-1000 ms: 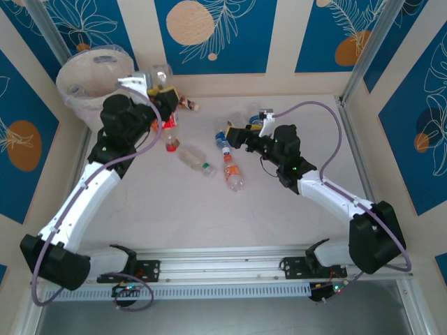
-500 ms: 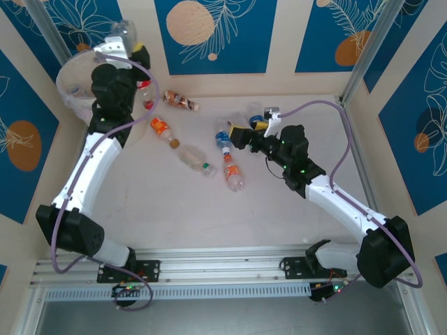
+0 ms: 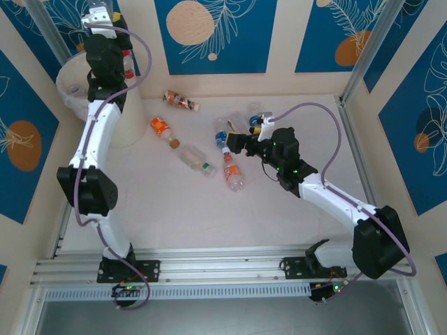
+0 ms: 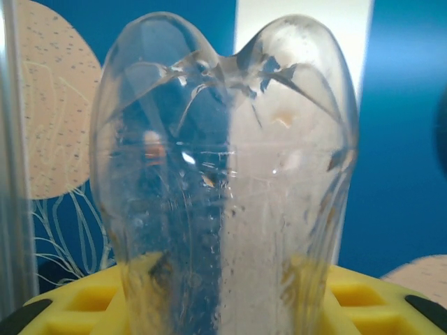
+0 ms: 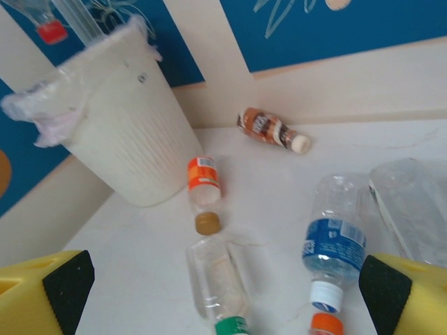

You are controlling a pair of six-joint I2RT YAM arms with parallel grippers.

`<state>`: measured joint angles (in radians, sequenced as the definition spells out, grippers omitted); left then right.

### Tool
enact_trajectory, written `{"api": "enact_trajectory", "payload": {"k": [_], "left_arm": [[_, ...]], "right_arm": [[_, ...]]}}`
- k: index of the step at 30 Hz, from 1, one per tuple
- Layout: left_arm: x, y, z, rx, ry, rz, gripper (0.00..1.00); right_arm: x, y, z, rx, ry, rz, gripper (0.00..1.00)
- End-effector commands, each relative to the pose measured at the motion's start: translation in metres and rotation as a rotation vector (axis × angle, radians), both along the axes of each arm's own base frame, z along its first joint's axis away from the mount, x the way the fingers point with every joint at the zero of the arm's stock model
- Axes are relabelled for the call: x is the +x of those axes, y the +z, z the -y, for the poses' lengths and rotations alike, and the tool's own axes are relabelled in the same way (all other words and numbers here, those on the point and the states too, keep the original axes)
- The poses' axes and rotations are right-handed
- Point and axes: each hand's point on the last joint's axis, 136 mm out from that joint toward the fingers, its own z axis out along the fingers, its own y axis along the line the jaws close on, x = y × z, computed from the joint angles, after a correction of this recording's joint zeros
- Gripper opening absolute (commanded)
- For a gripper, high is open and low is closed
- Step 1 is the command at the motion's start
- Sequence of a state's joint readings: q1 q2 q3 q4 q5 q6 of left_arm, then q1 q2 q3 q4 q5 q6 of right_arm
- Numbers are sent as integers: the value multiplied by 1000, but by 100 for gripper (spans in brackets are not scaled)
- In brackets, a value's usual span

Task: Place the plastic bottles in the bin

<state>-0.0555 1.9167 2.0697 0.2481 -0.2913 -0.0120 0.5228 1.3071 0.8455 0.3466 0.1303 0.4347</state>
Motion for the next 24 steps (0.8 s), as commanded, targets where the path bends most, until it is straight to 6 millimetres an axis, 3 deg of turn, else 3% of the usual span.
{"api": "enact_trajectory", "payload": {"k": [1,4,9,12,15,20,24], "left_arm": [[7,14,-34,50,91,5,44],[26,-5,-46,75,103,-49,44],[47,-36,-56,38,65,-120,47],[59,-61,-55,-29,16,-164,55],[65,-78,-54,-104,-8,-202,69],[56,-79,-68,-182,40,-228,95],[40,-65,-54,-212,-37,-263,100]], "right_arm": [[17,16,1,-16,-35,40,100],[16,18,-4,-39,-30,52,99],[26,0,3,-72,-94,27,100],[32,-9,4,-75,-122,-1,100],[35,-9,3,-69,-125,-11,100],[33,-4,8,-103,-135,2,99],[34,-10,17,-119,-176,-25,99]]}}
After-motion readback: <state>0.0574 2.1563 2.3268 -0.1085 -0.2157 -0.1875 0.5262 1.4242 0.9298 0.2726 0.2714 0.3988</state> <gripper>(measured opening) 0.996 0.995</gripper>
